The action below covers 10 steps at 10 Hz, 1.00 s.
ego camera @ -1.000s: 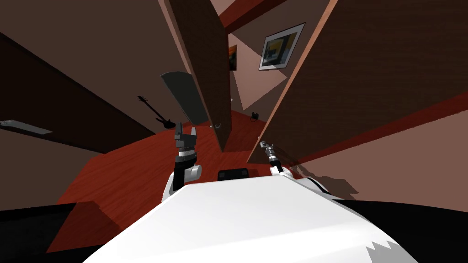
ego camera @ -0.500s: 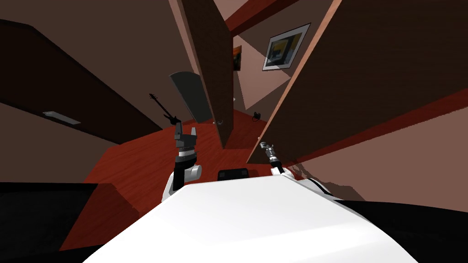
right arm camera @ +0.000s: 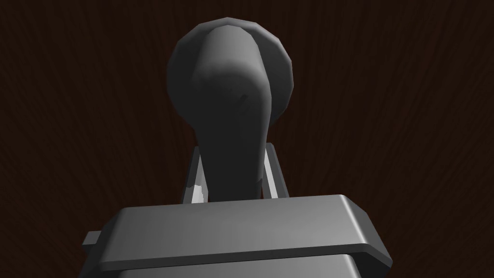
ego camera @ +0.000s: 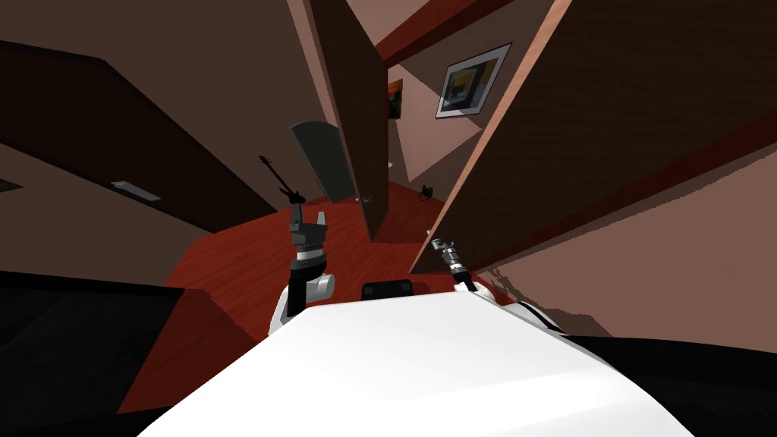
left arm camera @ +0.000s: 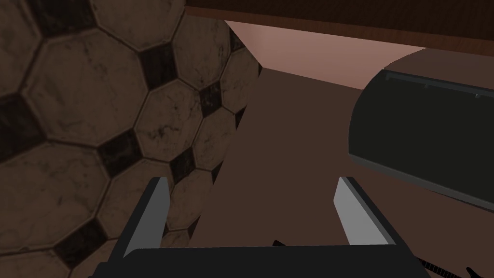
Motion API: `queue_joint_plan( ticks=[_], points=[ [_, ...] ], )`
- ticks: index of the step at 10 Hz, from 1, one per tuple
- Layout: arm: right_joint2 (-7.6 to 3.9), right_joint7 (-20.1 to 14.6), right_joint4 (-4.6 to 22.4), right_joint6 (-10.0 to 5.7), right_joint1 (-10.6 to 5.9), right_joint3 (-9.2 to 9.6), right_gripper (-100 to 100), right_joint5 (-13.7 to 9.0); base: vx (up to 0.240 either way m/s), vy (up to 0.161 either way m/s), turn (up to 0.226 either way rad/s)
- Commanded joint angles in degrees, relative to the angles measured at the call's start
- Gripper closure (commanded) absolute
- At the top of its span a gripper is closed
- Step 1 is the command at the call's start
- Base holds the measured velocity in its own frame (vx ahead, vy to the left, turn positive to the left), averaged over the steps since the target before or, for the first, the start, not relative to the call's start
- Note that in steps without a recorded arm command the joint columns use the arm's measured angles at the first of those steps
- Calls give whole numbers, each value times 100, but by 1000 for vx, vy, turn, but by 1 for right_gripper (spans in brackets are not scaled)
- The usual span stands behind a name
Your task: Pull the door open
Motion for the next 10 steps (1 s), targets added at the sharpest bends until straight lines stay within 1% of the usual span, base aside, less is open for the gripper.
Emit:
queue_joint_plan(
  ticks=[1,2,3,4,5,6,7,9,10],
  points=[
    [-3,-86,84,-176,-17,111,100,63,-164,-76,53],
    [-43,-151,70,-253,27,180,100,100,-173,-101,72],
    [-43,-151,70,-253,27,180,100,100,-116,-61,42],
    [-36,-142,151,-267,-11,168,100,94,-40,-17,3],
    [-84,-192,187,-417,92,215,100,95,-111,-15,165],
    [-119,-224,213,-519,148,241,100,91,-225,-53,256],
    [-138,-242,227,-576,180,255,100,90,-175,-62,132],
    [-221,-320,290,-822,316,317,100,82,-186,-69,198],
    [-242,-340,306,-884,350,332,100,80,-159,-75,116]
  ],
)
